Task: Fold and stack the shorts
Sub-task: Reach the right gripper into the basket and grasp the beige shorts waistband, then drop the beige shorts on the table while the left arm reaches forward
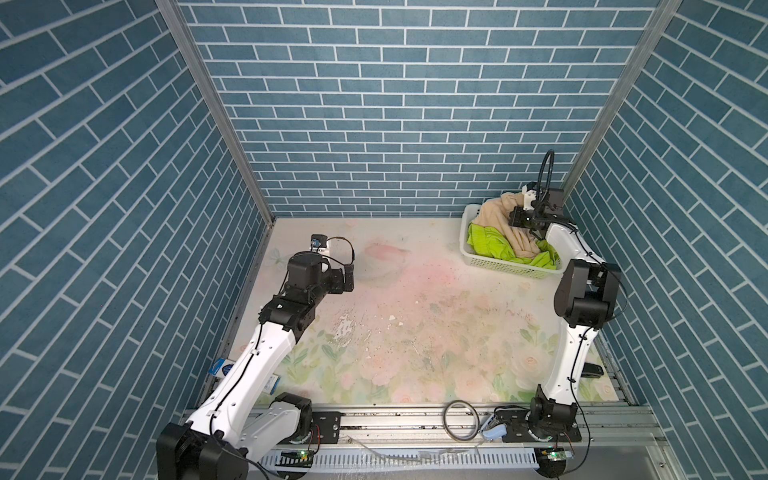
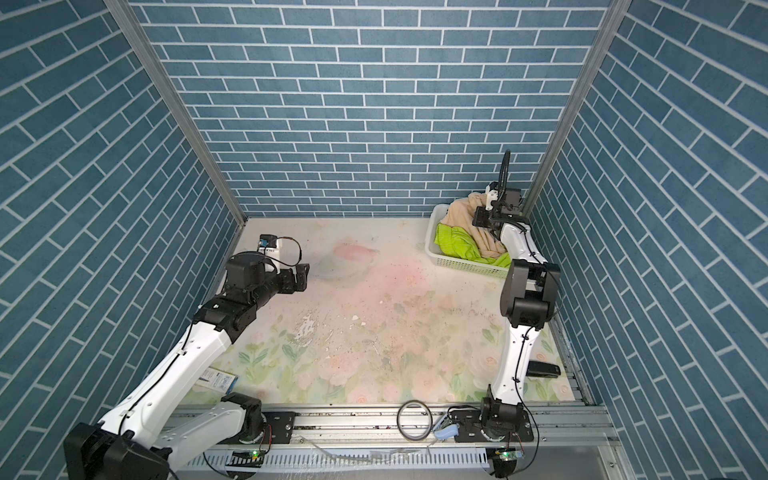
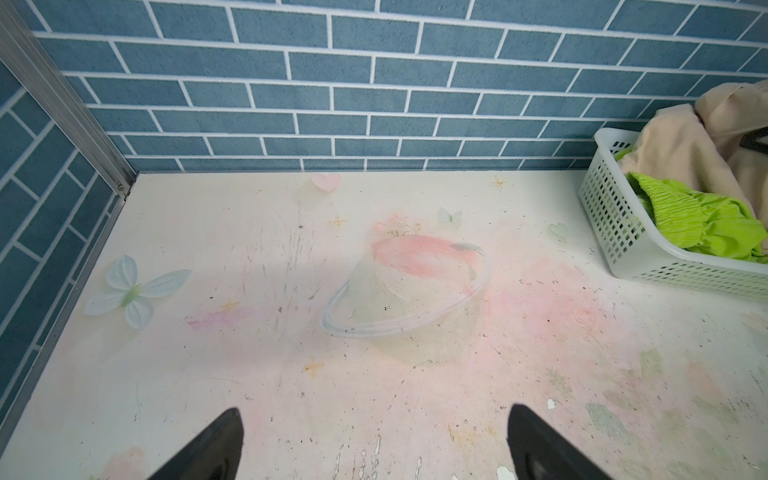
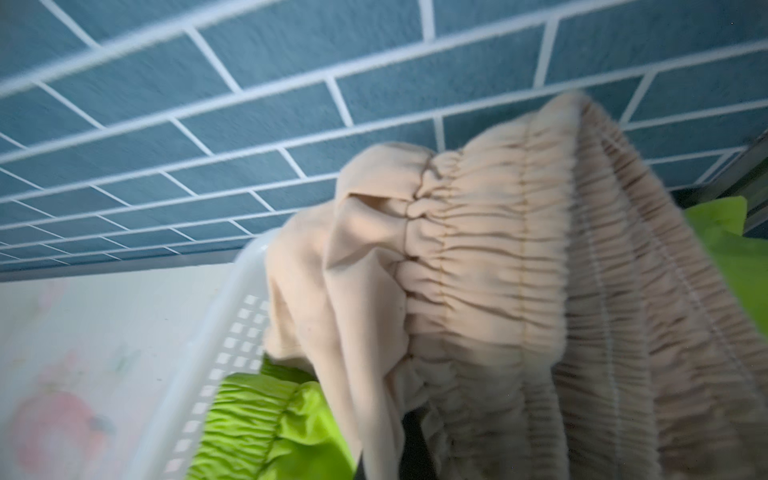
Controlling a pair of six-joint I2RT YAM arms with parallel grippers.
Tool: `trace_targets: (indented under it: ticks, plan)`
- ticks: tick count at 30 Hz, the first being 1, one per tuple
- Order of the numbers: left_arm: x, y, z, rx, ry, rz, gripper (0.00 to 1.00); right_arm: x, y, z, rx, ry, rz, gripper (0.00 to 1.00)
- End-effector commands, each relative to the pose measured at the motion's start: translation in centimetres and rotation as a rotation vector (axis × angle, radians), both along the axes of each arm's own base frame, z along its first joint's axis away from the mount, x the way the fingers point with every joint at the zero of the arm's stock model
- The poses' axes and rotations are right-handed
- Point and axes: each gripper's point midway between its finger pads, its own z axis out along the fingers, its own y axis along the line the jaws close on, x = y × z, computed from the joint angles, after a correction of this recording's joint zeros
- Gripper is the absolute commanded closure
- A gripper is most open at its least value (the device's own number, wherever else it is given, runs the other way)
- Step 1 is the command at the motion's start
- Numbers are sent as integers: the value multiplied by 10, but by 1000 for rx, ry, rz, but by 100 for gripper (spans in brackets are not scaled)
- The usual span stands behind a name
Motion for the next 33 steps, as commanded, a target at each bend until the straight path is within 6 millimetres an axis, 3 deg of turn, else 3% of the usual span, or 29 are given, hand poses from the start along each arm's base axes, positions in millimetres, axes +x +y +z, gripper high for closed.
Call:
trace_targets:
  ticks: [1, 6, 14, 18, 20, 23, 26, 33]
  plan:
    - [-5, -1, -15, -15, 40, 2, 0, -26, 36, 122, 134, -240, 80, 100]
    - [-7, -3, -19, -32, 45, -10, 0, -60, 68, 188, 139, -335, 108, 100]
    - [-9, -4, -3, -41, 15, -20, 0, -114, 114, 308, 153, -525, 270, 100]
    - [-9, -3, 7, -44, -1, -11, 0, -159, 164, 353, 180, -581, 480, 100]
    - [-9, 3, 10, -40, 3, 25, 0, -178, 188, 362, 187, -582, 562, 100]
    - [-11, 13, 18, -14, 25, 76, 0, -208, 231, 361, 176, -564, 699, 100]
    - [-14, 21, 29, 22, 44, 107, 0, -227, 268, 339, 153, -515, 802, 100]
    - [-25, 42, 49, 78, 86, 199, 0, -263, 352, 239, 126, -304, 1077, 100]
